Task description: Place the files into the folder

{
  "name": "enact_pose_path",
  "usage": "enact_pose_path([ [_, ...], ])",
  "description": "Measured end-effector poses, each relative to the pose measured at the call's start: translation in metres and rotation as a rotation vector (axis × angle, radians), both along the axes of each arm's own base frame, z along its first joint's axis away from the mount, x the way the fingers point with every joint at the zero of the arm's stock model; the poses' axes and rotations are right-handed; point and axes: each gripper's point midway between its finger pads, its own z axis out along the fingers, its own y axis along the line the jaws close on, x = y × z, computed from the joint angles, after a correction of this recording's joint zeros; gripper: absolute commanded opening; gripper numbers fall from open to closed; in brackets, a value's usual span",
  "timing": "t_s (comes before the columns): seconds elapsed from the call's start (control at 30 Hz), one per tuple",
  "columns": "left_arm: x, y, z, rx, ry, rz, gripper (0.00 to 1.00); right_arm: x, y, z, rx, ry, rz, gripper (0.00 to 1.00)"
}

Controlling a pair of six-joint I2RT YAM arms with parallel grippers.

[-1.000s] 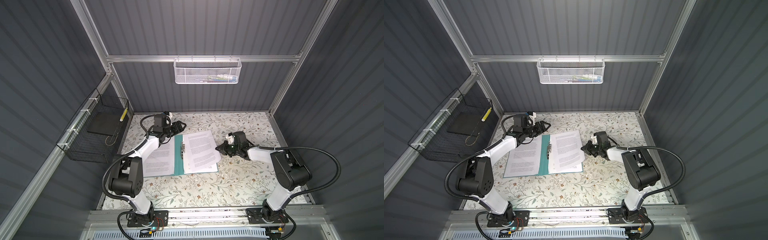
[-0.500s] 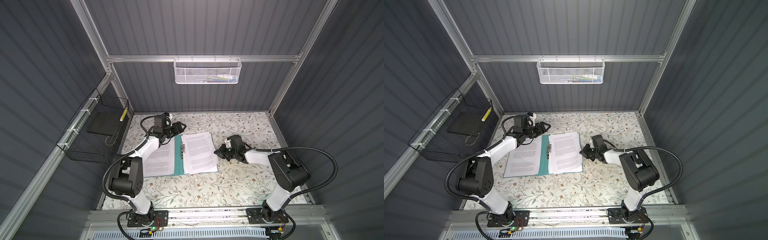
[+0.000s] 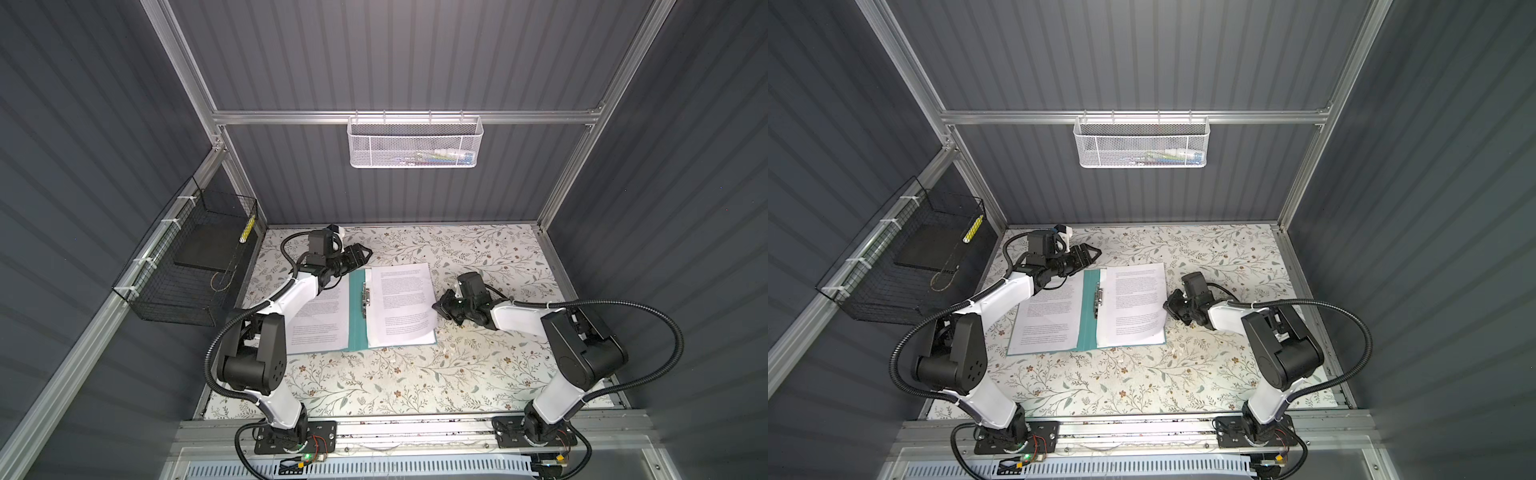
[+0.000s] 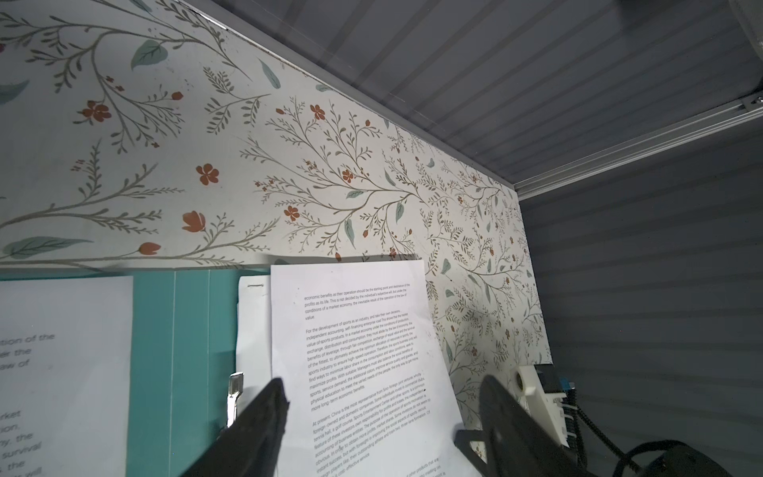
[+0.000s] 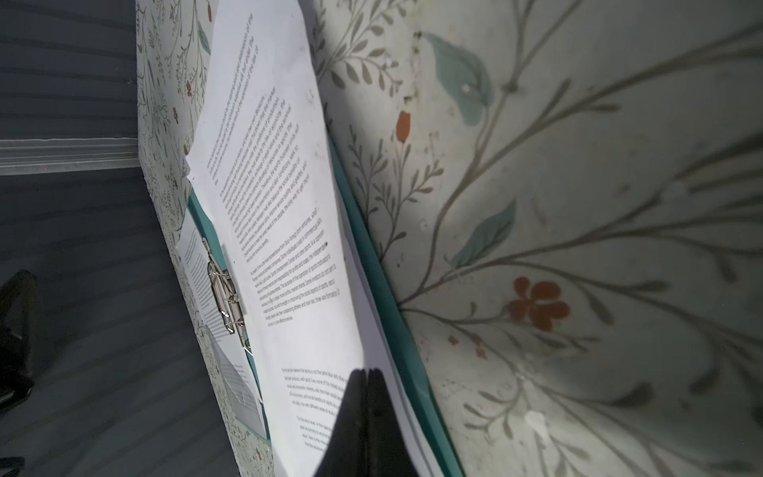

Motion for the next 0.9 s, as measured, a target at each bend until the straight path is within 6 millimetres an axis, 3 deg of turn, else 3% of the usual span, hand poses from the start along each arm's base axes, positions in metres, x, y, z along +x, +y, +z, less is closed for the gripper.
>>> enact_pose_path([
  [0.27,-0.001,0.0,-0.003,0.002,0.007,0.0,0.74,-0.002,0.016,0.002,0.001,0.0,0.031,0.0],
  [0.57,-0.004,0.001,-0.008,0.004,0.02,0.0,0.74,-0.006,0.021,0.001,0.001,0.005,0.044,0.0],
  [0.7,-0.005,0.001,-0.01,0.006,0.026,0.0,0.74,-0.007,0.021,0.001,-0.004,0.012,0.044,0.25],
  [0.9,-0.005,0.001,-0.01,0.007,0.029,0.0,0.75,-0.005,0.018,0.002,-0.028,-0.002,0.048,0.44],
])
